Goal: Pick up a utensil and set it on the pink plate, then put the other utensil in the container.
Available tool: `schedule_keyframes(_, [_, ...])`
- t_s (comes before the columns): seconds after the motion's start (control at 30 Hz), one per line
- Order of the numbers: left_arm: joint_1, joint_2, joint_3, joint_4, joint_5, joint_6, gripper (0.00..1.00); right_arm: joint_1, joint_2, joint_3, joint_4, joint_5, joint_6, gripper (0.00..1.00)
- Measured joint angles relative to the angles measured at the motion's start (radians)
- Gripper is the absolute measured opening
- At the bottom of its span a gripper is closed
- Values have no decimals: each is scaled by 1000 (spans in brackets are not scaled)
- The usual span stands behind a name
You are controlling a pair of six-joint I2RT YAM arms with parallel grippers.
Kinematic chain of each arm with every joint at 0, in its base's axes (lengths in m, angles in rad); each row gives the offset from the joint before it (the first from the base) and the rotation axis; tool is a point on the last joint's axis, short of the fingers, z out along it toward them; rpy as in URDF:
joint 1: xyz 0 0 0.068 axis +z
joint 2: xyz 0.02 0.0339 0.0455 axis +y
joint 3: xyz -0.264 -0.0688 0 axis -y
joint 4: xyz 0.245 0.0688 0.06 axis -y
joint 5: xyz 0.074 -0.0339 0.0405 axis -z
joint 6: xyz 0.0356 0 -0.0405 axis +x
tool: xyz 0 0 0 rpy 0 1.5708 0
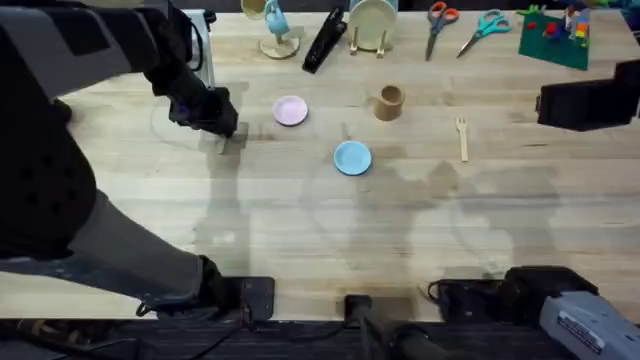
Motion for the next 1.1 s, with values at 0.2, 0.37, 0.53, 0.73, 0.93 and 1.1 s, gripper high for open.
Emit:
schedule_keyframes(0.2, [-1,-2,0,-3,1,-2,50,0,0,0,0,0,0,994])
schedule_keyframes(0.37, [-1,0,8,-20,0,-10,44,0,0,0,0,0,0,994])
schedule_keyframes(0.53, [-1,32,62,-111,-9,-10,43,0,0,0,0,0,0,995])
schedule_keyframes(0.73, [-4,73,153,-240,-13,-10,44,0,0,0,0,0,0,995])
schedule_keyframes(0.93, [-50,75,275,-310,-13,-10,44,0,0,0,0,0,0,995])
schedule_keyframes(1.1, [-128,51,299,-318,-13,-10,44,0,0,0,0,0,0,995])
